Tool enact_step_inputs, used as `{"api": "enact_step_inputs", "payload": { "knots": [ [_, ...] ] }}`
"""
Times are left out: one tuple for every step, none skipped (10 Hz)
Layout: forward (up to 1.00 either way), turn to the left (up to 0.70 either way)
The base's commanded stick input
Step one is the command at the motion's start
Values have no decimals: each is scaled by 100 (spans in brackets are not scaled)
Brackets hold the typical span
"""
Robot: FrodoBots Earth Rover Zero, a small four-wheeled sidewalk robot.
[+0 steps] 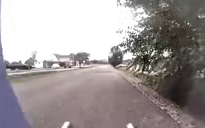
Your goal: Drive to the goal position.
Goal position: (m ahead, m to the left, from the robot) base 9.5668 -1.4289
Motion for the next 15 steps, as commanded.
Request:
{"api": "enact_step_inputs", "payload": {
  "knots": [
    [45,0],
    [45,0],
    [45,0],
    [45,0],
    [45,0],
    [45,0],
    [45,0],
    [45,0],
    [45,0],
    [45,0],
    [45,0],
    [45,0],
    [45,0],
    [45,0],
    [45,0]
  ]
}}
